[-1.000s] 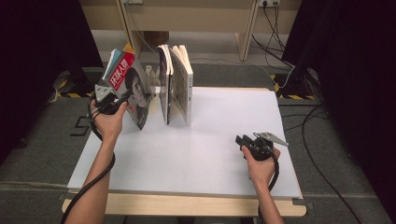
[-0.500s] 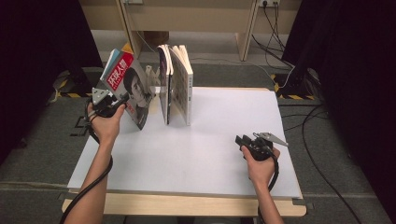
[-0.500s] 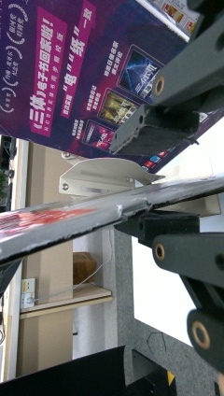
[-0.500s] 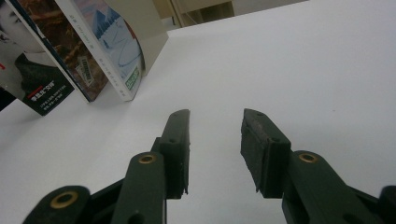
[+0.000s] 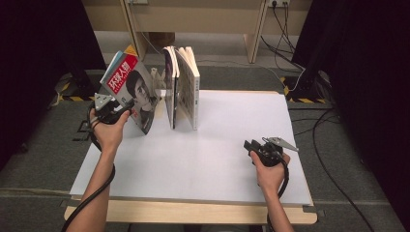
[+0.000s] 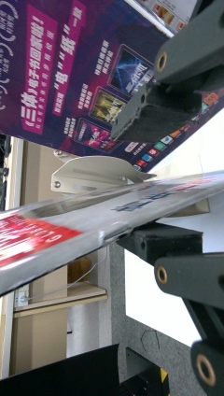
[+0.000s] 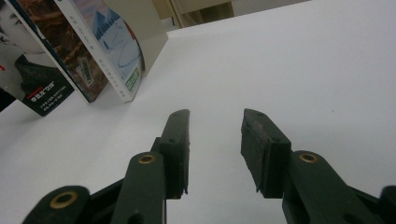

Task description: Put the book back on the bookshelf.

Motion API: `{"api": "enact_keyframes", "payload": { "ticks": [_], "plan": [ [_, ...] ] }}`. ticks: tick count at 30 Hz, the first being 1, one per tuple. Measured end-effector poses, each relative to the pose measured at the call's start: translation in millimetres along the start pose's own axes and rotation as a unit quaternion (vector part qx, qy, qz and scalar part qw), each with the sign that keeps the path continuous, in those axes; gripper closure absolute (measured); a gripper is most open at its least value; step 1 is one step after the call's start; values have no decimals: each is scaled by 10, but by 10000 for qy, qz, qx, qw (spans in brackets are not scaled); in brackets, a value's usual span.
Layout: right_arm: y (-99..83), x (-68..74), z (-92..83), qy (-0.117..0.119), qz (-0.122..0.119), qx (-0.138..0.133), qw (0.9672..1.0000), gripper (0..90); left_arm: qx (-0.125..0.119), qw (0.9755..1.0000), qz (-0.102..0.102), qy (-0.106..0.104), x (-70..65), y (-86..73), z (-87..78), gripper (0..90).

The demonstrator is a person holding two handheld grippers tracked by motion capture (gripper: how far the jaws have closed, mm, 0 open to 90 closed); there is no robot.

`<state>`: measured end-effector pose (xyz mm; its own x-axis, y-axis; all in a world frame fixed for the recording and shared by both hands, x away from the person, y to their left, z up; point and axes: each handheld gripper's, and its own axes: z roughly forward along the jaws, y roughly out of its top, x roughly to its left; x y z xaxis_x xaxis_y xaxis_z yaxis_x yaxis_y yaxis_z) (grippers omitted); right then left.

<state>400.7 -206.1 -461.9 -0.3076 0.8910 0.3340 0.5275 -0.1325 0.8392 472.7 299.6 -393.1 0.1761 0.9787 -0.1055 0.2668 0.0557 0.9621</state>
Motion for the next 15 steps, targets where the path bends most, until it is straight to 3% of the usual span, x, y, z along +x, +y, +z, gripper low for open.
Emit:
{"api": "enact_keyframes", "payload": {
  "ticks": [15],
  "plan": [
    [-4,3,2,1,-21,20,10000,626,102,9999,-30,-25,37,-81,-65,446]
  ]
}}
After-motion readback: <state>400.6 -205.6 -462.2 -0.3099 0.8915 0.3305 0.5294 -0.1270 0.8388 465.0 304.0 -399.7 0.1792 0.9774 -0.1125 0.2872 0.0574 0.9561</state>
